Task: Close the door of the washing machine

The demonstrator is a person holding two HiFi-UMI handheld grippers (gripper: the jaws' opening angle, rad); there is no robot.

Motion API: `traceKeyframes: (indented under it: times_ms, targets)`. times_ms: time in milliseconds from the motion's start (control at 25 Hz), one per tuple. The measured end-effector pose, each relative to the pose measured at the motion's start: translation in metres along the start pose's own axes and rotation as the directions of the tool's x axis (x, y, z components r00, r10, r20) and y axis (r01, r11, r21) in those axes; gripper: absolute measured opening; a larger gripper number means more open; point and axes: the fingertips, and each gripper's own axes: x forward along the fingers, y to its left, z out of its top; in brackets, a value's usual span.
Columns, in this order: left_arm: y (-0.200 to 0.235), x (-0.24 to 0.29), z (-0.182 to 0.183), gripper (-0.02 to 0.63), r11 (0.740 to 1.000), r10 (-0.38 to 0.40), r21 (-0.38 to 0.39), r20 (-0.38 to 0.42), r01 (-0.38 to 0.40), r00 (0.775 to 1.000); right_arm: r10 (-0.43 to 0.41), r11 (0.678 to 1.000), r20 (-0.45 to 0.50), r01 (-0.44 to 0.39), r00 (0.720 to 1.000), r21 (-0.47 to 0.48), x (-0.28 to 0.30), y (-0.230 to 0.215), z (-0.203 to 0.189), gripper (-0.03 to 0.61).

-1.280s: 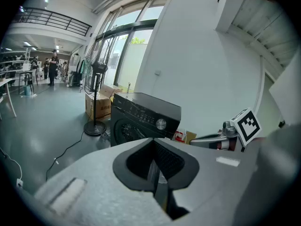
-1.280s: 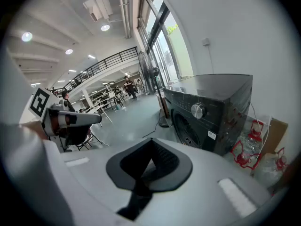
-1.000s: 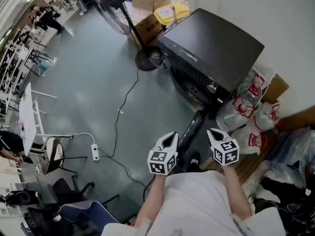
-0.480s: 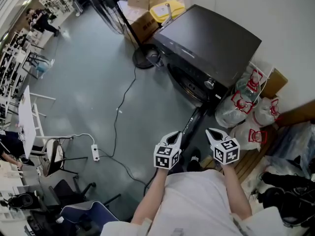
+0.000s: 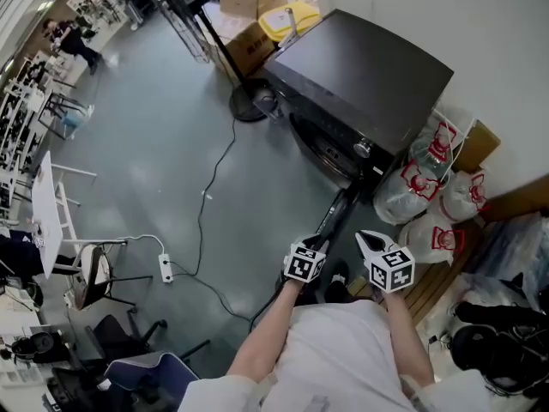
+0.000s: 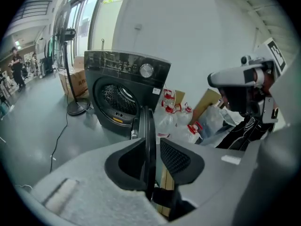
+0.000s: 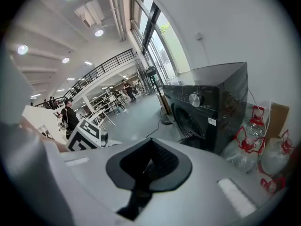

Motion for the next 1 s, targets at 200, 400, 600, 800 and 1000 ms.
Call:
traceKeyframes:
  times_ms: [200,400,600,800,1000]
  targets:
    - [0.001,0.017,-0.017,0.106,1.0,0.006,0.001,-0.049,-0.006,0.999,0.031,0.999,-0.033,-0.033,0.999,-0.04,0.002,0.001,-0.015,0.002]
    - [0.002,0.026,-0.027,0.114,1.0,-0.009,-0.006,-0.084,0.008,0.996,0.057,0.968,-0.15,-0.092,0.987,-0.235,0.019,-0.002,-0.026,0.002]
    - [0.002,0.032,-0.042,0.114,1.0,-0.006,-0.001,-0.115,0.006,0.993,0.083,0.883,-0.296,-0.208,0.951,-0.422,0.04,-0.005,-0.032,0.041]
    - [0.012,0.038,-0.057,0.114,0.998,0.028,-0.046,-0.104,-0.033,0.994,0.058,0.778,-0.471,-0.336,0.88,-0.531,0.056,-0.012,-0.063,0.071]
    - [0.013,0.041,-0.058,0.116,0.999,0.026,-0.033,-0.097,-0.029,0.995,-0.008,0.593,-0.585,-0.468,0.811,-0.656,0.076,-0.018,-0.092,0.123]
